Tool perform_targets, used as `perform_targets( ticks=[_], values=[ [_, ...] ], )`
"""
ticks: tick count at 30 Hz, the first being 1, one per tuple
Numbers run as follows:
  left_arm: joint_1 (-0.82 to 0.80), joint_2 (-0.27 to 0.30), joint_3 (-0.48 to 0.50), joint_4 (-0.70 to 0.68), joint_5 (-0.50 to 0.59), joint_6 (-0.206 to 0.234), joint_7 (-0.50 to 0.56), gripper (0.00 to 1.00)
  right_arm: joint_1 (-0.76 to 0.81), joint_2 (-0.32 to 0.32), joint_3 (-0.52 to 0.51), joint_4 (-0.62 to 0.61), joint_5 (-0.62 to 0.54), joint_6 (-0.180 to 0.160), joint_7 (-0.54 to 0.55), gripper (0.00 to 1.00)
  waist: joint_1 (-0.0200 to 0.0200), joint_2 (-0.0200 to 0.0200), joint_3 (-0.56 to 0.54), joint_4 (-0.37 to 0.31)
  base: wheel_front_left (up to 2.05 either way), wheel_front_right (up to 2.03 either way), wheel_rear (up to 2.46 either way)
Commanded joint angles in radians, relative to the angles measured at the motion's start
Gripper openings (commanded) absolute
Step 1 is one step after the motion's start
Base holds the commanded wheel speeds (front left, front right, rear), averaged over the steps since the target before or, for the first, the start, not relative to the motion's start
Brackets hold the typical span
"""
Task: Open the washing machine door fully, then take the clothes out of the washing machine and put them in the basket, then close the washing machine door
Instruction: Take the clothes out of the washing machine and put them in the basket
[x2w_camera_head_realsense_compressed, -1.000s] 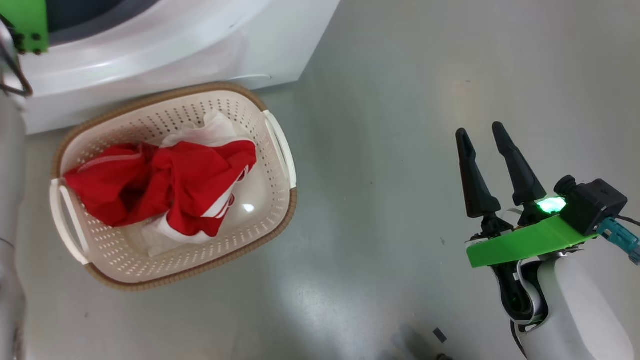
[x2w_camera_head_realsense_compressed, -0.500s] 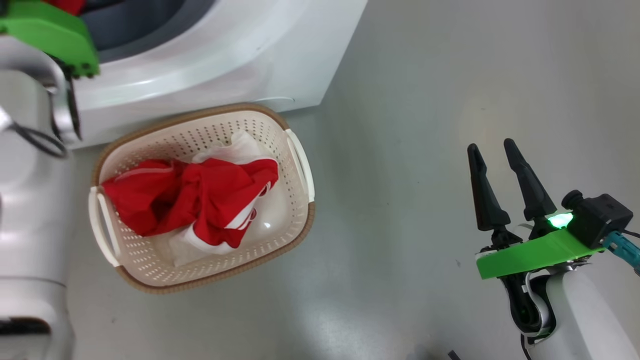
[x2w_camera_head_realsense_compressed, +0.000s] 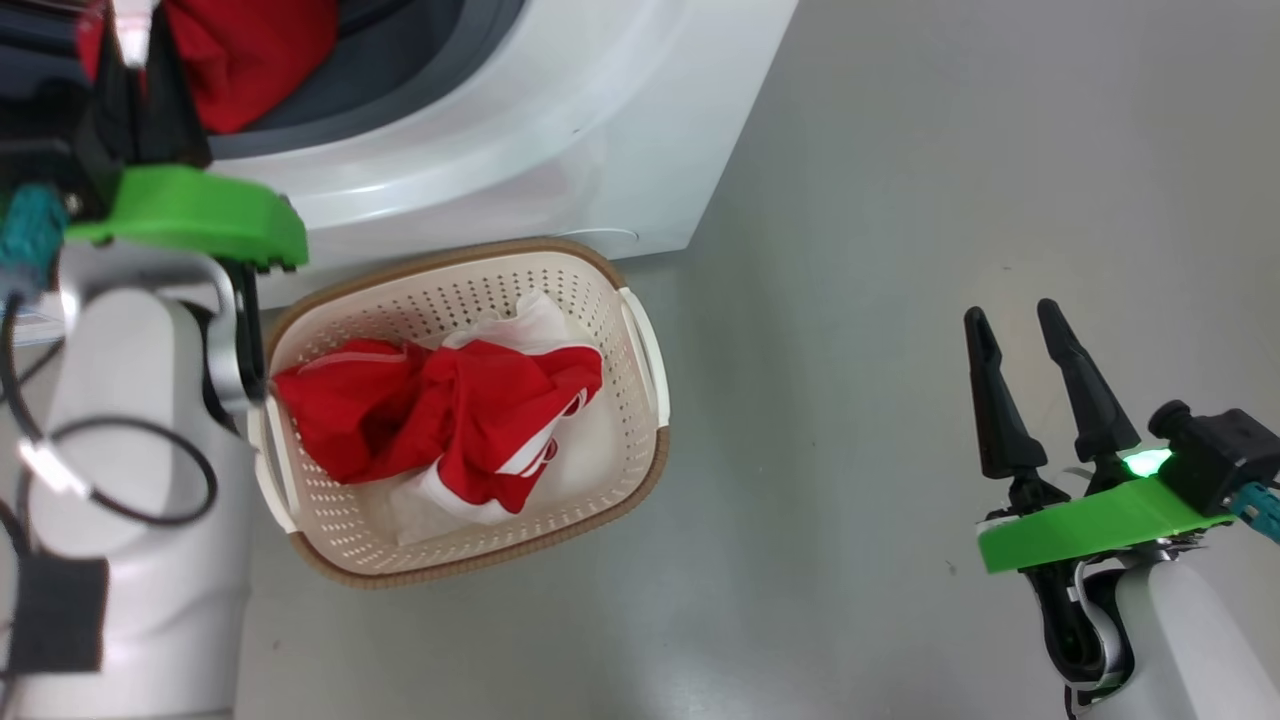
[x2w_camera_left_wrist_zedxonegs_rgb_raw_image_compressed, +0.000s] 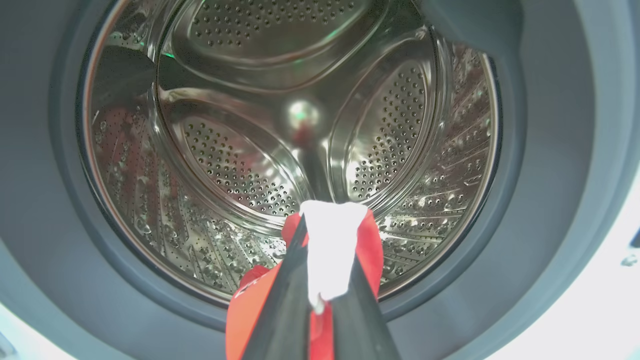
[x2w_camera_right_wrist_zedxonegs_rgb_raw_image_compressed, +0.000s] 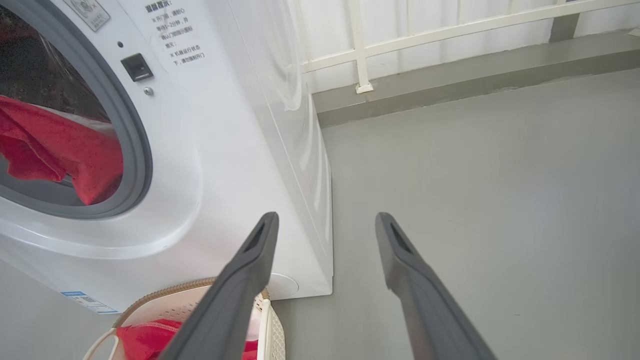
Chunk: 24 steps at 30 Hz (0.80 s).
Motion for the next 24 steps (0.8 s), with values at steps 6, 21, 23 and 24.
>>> perform_targets(
  ticks=[6,21,23,24],
  values=[
    [0.136,-0.012,0.054,-0.197,0.018,-0.025,-0.008,0.00,0.043,-0.018,-0.003,-0.030,-0.020,0.000,-0.006,1.00,0.0000,0.0000,-0.018,0.026,0.00,0.00,0.00],
    [0.321,-0.044,0.063,-0.533,-0.001,-0.042,-0.008,0.00,0.065,-0.032,-0.005,-0.034,-0.026,0.000,-0.006,1.00,0.0000,0.0000,-0.038,0.056,0.00,0.00,0.00],
    [0.329,-0.044,0.056,-0.556,-0.006,-0.039,-0.008,0.00,0.065,-0.032,-0.004,-0.034,-0.026,0.000,-0.006,1.00,0.0000,0.0000,-0.039,0.057,0.00,0.00,0.00],
    [0.337,-0.045,0.050,-0.579,-0.009,-0.036,-0.008,0.00,0.066,-0.033,-0.004,-0.034,-0.025,0.000,-0.006,1.00,0.0000,0.0000,-0.040,0.058,0.00,0.00,0.00]
  ],
)
